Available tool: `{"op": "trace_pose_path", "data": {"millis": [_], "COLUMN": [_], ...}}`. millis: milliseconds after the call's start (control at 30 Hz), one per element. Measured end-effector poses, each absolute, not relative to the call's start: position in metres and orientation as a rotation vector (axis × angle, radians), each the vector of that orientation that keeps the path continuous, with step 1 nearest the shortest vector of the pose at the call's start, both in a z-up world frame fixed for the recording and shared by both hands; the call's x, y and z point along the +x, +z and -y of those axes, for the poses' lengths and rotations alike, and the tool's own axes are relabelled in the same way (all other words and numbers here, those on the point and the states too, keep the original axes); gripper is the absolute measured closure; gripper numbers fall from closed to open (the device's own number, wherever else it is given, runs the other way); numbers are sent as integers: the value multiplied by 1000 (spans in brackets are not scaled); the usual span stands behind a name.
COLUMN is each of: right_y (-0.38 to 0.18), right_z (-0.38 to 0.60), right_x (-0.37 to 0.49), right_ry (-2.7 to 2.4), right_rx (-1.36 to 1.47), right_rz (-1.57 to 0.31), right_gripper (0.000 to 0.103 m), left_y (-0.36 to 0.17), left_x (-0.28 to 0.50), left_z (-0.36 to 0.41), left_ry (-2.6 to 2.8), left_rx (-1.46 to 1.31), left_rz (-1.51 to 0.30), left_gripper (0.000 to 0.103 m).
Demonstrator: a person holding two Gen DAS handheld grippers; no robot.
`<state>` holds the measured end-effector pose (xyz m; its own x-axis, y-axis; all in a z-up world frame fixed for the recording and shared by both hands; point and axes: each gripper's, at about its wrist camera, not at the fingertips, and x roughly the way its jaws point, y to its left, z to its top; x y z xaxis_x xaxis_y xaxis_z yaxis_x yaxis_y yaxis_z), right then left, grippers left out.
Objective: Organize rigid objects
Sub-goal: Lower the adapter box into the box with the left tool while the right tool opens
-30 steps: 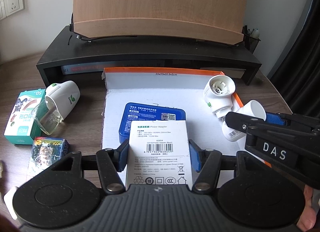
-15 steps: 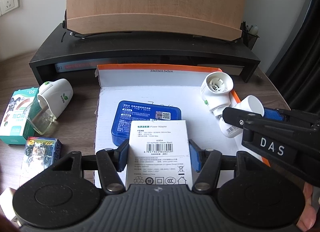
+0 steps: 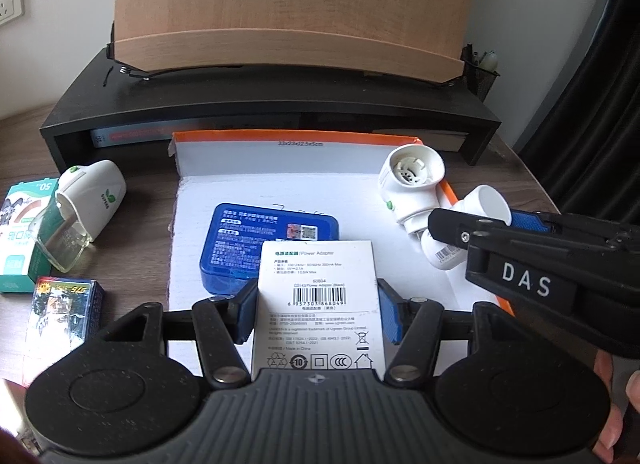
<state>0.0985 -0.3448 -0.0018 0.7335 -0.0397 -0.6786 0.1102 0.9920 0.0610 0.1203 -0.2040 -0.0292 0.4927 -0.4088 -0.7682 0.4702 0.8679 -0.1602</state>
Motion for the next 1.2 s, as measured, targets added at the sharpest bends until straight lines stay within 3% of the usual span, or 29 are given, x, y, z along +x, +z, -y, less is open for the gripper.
{"op": "trace_pose_path", "data": {"millis": [167,533,600,767,1200], "right_y": [2,19,23,32,35], "right_z": [344,335,332,323,280], "right_x": [96,77,71,54,31], "right_ry": [-81,-79,-83,-93,-51], "right_rx": [97,98,99,97,97], "right_rz": [-725,-672,-656,-620,-616], "right_gripper": [61,49,42,32,30], "left_y": [-26,-7,-2,6,13], "left_x": [117,108,105,94,72], "left_z": [204,190,186,173,119], "left_ry": [-532,-469,-452,-425,-353], "left_rx": [74,72,72,76,50], "left_rz": [-897,-879,-869,-855,-848], "left_gripper": [29,21,18,16,15]}}
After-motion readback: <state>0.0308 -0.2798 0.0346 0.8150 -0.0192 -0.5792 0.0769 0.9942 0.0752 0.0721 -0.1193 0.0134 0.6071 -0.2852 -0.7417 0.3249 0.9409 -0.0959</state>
